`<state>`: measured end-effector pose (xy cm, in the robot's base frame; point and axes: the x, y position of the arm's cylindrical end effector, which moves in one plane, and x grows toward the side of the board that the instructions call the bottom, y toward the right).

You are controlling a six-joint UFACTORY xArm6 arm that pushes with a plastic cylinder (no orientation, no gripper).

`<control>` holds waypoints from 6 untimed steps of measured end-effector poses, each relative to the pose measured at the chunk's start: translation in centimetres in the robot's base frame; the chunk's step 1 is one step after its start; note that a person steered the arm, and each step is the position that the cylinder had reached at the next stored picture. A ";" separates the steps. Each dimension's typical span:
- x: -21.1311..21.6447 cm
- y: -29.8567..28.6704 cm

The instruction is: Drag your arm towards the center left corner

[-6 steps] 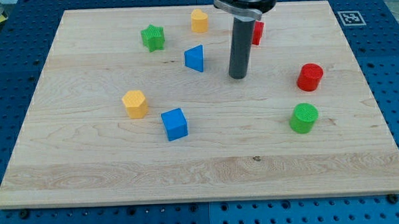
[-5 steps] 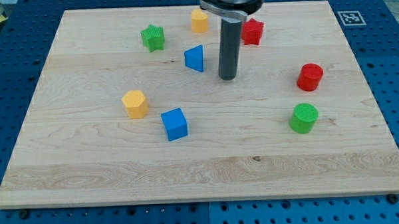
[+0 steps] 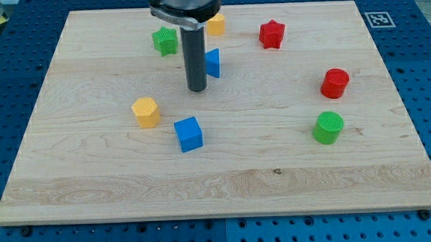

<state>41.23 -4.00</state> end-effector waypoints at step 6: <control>-2.6 -6.6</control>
<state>38.64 -10.59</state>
